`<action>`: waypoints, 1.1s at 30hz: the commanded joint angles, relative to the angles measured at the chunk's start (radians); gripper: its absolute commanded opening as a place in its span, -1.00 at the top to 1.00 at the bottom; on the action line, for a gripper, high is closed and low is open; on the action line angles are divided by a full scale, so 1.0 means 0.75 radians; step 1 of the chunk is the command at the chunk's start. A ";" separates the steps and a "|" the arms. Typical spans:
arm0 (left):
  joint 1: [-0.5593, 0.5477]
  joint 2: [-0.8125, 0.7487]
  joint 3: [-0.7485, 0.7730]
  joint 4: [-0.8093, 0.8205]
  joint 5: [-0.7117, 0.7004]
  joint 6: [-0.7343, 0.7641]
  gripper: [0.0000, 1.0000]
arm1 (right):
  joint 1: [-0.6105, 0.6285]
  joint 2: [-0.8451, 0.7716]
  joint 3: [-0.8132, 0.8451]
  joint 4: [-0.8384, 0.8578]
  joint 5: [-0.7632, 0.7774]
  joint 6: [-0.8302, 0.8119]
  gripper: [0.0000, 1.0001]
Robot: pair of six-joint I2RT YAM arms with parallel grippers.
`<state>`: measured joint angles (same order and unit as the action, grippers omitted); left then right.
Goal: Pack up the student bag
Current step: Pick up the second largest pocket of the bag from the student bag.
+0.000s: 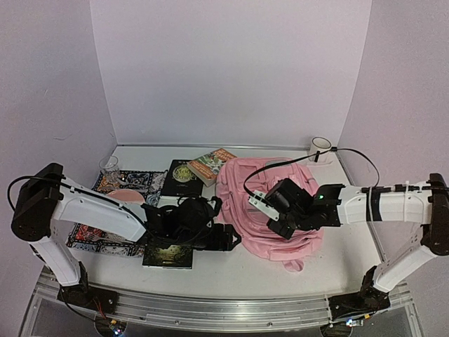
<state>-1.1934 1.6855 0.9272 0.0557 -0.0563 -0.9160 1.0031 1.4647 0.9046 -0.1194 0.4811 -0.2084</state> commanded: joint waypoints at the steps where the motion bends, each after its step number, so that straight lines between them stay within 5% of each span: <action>1: -0.008 0.014 0.055 0.062 -0.028 0.013 -0.56 | -0.005 -0.001 0.047 -0.011 0.006 0.001 0.05; 16: 0.051 0.257 0.222 0.194 0.016 -0.098 -0.35 | -0.005 0.003 0.003 0.044 -0.131 0.004 -0.34; 33: 0.052 0.293 0.103 0.325 0.070 -0.117 0.74 | -0.005 0.120 -0.033 0.064 -0.180 -0.068 -0.87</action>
<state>-1.1549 1.9209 1.0314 0.2509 -0.0167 -1.0145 1.0019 1.5318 0.8936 -0.0590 0.3584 -0.2411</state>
